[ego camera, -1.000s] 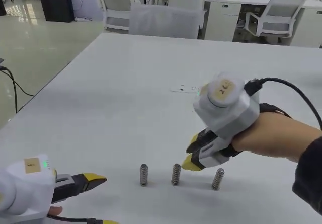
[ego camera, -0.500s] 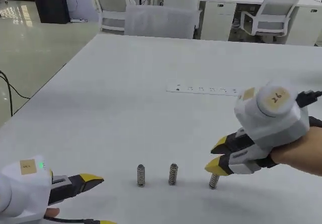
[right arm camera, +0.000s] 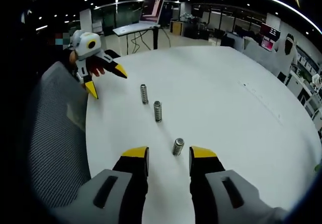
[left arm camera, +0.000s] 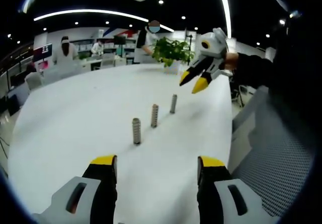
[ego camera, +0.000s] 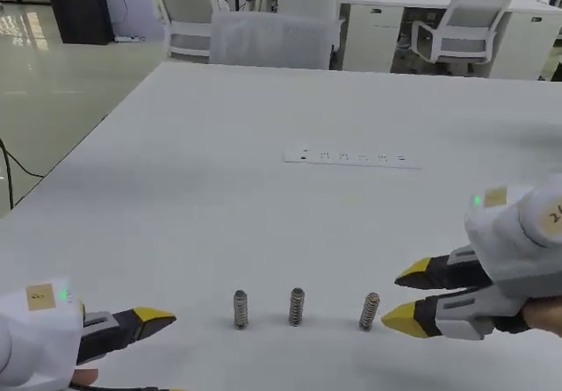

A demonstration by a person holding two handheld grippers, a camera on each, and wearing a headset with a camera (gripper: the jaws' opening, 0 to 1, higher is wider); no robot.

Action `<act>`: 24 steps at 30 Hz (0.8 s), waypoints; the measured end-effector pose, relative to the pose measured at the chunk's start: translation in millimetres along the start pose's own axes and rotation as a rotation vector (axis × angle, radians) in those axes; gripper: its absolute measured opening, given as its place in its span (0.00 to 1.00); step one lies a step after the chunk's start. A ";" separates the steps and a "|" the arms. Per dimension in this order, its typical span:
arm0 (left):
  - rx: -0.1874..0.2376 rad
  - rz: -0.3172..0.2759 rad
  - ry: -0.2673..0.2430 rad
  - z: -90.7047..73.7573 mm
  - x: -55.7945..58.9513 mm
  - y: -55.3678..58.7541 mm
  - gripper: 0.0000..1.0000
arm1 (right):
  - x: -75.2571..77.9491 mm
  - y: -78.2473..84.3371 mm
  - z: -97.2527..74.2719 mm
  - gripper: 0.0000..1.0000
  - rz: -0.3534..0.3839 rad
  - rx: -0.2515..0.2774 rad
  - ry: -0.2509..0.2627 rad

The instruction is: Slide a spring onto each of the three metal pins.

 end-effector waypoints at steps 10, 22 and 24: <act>0.007 -0.012 0.001 1.1 -0.5 0.6 0.61 | -6.9 16.2 4.7 0.37 0.022 0.103 0.026; 0.026 -0.045 0.000 1.8 -0.4 1.1 0.61 | -8.9 29.6 8.8 0.44 0.044 0.158 0.100; 0.040 -0.070 -0.002 1.5 -1.4 0.2 0.62 | -10.7 30.9 11.4 0.46 0.052 0.169 0.110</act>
Point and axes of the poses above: the centre of the closed fingertips' face, and the gripper's own axes: z roughly forward along the fingers, x roughly to its right, y roughly out of its underside, the point moved 5 cm from there along -z, roughly backward along the fingers, and after that the axes turned 14 degrees about -y, right-handed, at the moved point
